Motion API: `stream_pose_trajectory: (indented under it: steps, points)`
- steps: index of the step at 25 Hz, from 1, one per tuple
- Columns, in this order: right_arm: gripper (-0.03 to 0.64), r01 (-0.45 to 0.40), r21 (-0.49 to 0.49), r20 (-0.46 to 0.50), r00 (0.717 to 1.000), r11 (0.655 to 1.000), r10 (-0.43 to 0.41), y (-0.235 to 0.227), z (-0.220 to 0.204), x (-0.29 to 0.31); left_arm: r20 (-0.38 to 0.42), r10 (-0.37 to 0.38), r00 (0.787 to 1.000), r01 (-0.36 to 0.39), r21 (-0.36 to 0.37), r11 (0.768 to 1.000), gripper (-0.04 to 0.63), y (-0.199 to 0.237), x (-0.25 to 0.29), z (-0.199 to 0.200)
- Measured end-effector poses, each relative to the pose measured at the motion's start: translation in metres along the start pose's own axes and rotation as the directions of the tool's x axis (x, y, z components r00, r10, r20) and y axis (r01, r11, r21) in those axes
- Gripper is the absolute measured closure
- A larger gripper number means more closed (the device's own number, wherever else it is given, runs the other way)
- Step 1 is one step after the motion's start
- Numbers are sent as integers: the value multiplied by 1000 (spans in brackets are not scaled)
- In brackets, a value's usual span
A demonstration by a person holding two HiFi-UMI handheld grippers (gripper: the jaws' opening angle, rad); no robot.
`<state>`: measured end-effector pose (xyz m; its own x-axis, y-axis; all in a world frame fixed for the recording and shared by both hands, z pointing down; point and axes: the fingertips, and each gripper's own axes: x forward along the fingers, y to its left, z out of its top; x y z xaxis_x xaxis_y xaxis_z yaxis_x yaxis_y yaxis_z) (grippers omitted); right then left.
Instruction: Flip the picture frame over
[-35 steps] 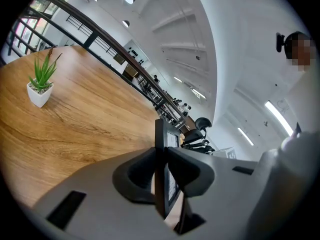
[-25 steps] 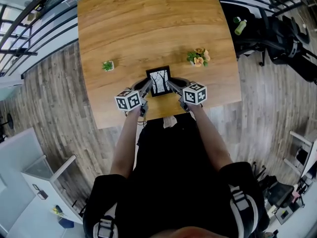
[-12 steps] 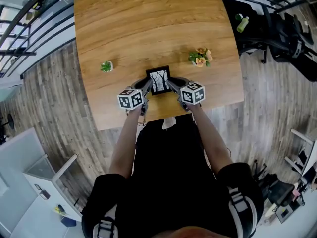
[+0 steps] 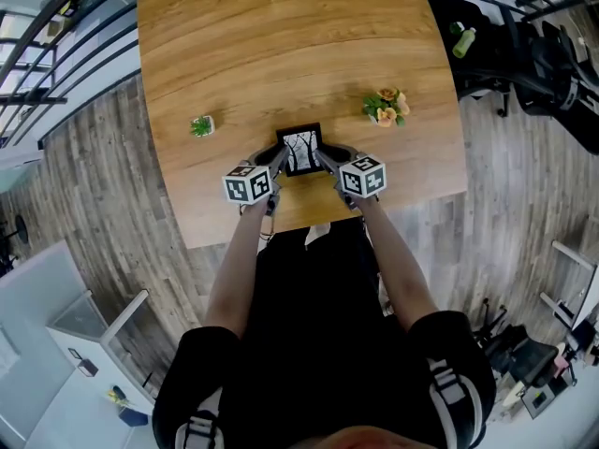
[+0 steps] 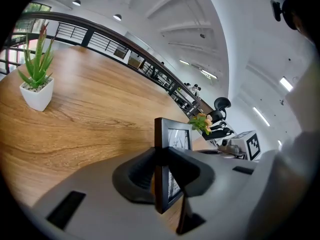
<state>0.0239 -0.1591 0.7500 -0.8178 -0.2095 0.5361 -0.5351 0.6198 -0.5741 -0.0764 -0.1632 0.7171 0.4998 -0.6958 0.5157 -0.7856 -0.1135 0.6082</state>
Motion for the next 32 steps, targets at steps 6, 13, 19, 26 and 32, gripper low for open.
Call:
stream_pose_trajectory:
  steps: [6,13,19,26,32]
  points:
    - [526,21,-30,15,1000,999,-21,-5,2,4,6,11,1000,-11,4,1000,503,5,5,1]
    - [522,41,-45,35,999,998,-39,-9,4,12,12,27,1000,-27,14,1000,502,13,11,3]
    - [518,100,-82,39,994,992,-97,-13,7,16,20,65,998,-65,31,997,502,19,18,5]
    - [514,167,-120,41,986,979,-163,-16,7,21,9,112,994,-112,64,992,497,27,23,3]
    - [514,220,-148,44,975,964,-216,-19,9,21,7,133,991,-133,99,986,493,29,29,5]
